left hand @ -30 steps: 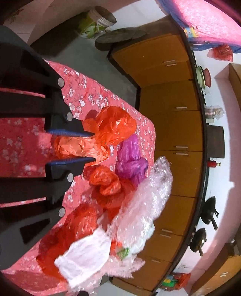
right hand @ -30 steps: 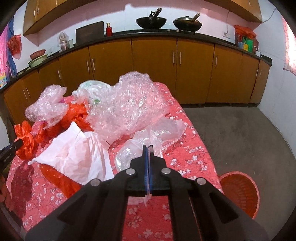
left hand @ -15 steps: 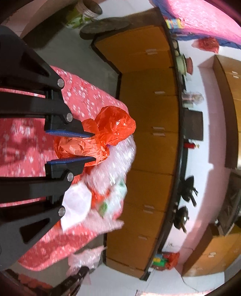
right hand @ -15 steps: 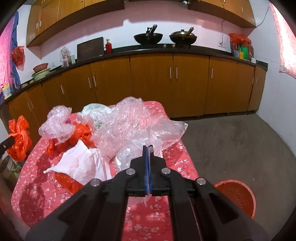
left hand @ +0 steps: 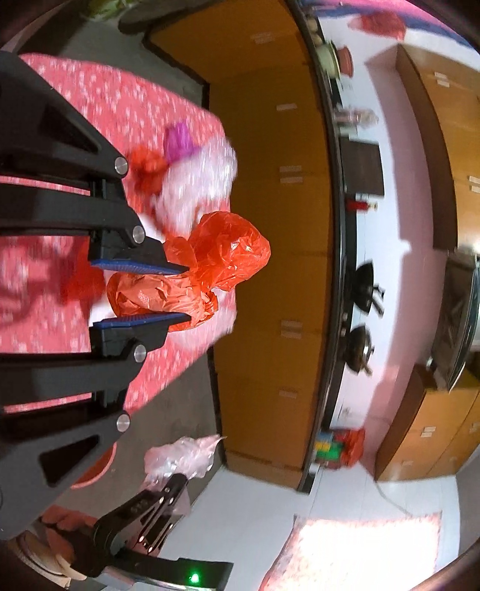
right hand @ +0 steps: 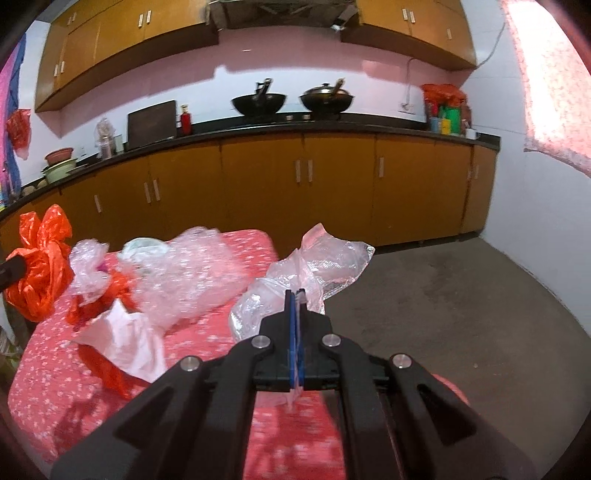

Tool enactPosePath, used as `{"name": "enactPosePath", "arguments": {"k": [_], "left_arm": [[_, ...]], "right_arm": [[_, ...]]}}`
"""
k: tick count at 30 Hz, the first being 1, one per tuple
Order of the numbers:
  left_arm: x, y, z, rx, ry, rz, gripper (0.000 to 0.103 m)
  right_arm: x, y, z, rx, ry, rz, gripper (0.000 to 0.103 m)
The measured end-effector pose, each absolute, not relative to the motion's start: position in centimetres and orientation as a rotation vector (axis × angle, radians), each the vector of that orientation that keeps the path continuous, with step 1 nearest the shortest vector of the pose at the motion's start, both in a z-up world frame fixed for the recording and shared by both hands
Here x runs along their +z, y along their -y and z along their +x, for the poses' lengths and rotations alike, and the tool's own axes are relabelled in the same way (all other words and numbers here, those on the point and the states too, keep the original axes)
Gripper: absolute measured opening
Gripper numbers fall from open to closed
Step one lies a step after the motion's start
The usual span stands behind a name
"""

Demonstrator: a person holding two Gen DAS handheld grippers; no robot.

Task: Collect trash
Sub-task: 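Carry both bags to the orange basket and open both tools over it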

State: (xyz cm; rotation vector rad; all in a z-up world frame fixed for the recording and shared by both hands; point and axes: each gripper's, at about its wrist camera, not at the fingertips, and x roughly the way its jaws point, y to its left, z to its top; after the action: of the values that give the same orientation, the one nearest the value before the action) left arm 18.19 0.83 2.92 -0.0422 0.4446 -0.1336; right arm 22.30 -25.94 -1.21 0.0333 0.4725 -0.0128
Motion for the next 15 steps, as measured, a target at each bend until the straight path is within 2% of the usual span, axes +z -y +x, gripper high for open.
{"name": "enactPosePath", "arguments": {"k": [15], "left_arm": [[-1.5,13.1,19.9,-0.39,-0.565,-0.017,0.019]], "right_arm": [[-4.7,38.0,19.5,-0.188,-0.528,0.022,0.003]]}}
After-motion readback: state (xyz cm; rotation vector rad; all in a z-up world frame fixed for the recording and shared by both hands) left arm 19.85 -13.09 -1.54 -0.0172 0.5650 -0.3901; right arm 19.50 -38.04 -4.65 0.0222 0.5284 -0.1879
